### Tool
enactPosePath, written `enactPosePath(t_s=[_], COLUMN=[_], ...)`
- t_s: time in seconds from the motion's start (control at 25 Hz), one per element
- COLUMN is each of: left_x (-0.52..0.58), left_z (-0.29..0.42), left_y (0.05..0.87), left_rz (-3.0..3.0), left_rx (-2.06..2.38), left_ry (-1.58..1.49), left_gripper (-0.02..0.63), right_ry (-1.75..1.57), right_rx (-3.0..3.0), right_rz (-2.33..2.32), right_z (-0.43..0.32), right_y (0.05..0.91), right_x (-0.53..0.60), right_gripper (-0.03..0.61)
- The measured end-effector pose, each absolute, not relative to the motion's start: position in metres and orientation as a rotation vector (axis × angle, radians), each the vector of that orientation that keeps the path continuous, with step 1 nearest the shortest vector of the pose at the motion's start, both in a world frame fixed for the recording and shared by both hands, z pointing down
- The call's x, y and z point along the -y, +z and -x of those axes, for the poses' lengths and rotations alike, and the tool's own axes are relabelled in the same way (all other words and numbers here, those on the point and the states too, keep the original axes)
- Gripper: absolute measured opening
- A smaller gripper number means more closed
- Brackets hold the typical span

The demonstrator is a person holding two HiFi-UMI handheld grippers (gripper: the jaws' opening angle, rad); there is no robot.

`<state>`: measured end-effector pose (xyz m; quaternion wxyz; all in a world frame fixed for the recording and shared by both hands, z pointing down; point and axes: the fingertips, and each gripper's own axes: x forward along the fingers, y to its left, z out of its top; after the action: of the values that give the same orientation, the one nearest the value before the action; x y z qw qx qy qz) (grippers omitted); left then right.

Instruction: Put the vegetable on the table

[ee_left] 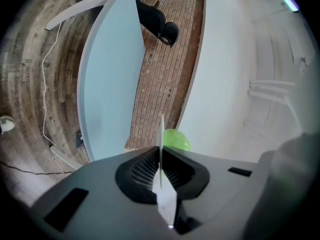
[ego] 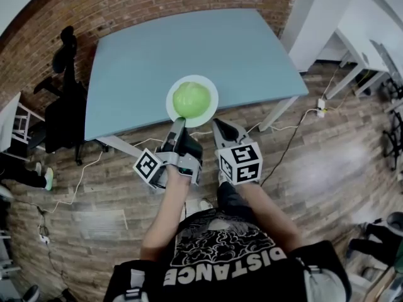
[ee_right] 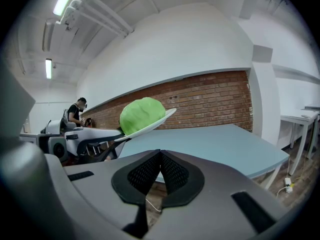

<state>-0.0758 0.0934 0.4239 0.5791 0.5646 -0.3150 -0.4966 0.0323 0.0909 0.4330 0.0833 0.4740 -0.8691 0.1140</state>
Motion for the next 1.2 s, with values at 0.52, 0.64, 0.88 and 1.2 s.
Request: enactPosePath(t_s=[0.52, 0.64, 0.88, 1.2], left_x=[-0.037, -0.022, 0.008, 0.035], left_z=[0.061, 0.058, 0.053, 0.039], left_y=[0.435, 0.438, 0.438, 0.437], left_rz=[-1.305, -1.297, -1.292, -1.306], left_rx=[0.773, 0.783, 0.8, 0.832], left_ry=[-1.136, -1.136, -1.14, -1.125], left_gripper=[0.015, 0.017, 0.018, 0.018], right_ry=[0.377, 0.389, 0.412, 0.448], right_rx=[2.599, 2.598, 2.605, 2.626], right_rz=[-1.391, -1.382, -1.36, -1.334], right_z=[-0.046, -0.05, -0.055, -0.067], right_y=[0.443, 0.446, 0.45, 0.456], right_x=[-0.032, -0.016, 0.017, 0.048], right_gripper=[0.008, 0.008, 0.008, 0.008])
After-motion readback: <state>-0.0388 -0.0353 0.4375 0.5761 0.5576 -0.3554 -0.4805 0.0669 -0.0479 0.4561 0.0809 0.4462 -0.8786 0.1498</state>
